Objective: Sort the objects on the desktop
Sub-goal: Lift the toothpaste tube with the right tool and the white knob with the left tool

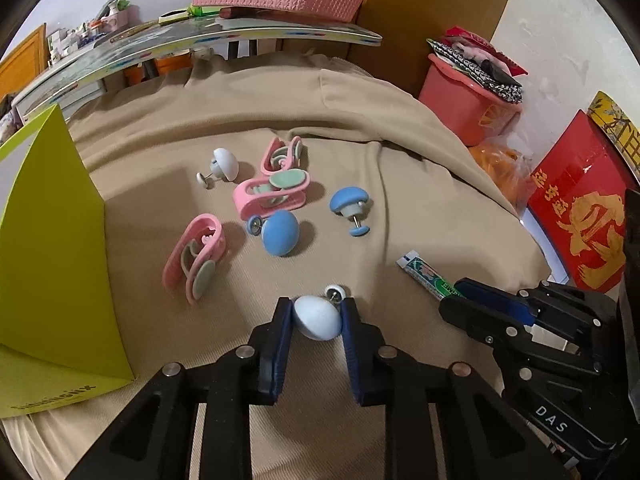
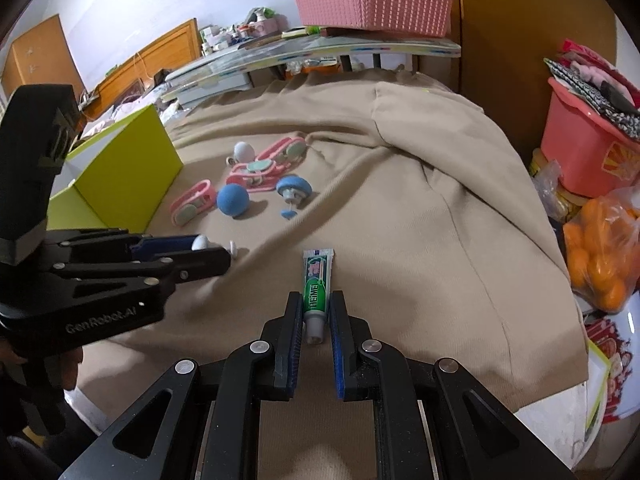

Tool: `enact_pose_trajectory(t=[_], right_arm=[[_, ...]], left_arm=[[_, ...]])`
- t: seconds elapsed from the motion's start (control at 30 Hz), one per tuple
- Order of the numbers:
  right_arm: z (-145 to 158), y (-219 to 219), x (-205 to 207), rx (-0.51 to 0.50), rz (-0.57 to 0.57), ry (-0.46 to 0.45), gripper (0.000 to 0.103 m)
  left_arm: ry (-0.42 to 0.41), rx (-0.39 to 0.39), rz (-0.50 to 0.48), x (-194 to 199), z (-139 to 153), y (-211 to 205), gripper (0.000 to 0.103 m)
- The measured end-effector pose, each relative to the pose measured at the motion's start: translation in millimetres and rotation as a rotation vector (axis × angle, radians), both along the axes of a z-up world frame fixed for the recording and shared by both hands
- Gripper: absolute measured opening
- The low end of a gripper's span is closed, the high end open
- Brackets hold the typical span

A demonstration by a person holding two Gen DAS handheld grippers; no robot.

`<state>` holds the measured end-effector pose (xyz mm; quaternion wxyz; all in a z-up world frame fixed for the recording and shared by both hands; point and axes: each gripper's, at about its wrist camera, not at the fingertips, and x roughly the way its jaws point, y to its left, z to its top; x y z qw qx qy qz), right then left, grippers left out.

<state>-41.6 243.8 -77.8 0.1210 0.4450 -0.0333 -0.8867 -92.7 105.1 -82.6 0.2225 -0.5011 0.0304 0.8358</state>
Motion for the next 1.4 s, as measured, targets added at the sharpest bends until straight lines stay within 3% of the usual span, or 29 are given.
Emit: enact_pose_trajectory(t=[0.27,0.43,0.47,0.67,0.8,0.87,1.0,1.13,1.4], right_arm=[[-2,-1,0,0.024,0.002,0.007,0.014],[-3,-4,-2,0.042,0.004,0.016,0.016],[-2,-4,-3,0.046,0.004,0.018,0.017],[-3,-9,-7,0.078,0.0,0.037,0.025],[-4,-8,-8,0.086,-0.005,0.043,0.025],[-4,-8,-8,0.084,-0.009,0.046,0.025],[-4,-7,-8,0.081,-0.018,0.052,0.024],[-4,-8,-8,0.09,-0.029,0.056,0.02],[-4,-6,-8,0.099,-0.029,0.059,0.014]], left_arm=[[0.014,0.001,-0.015,1,-1,3,0.032],[0.008,0.06,-0.056,1,-2,4,0.056],[0.01,0.047,-0.068,1,-2,7,0.056],[-0.01,0.034,-0.055,-6,0,8,0.055],[0.005,0.007,-0.038,-6,0,4,0.041],[0.012,-0.001,-0.038,-6,-1,4,0.041],[0.019,-0.001,-0.042,-5,-1,2,0.04],[0.021,-0.012,-0.033,-5,-1,1,0.025],[0.02,-0.012,-0.035,-3,0,0,0.025]])
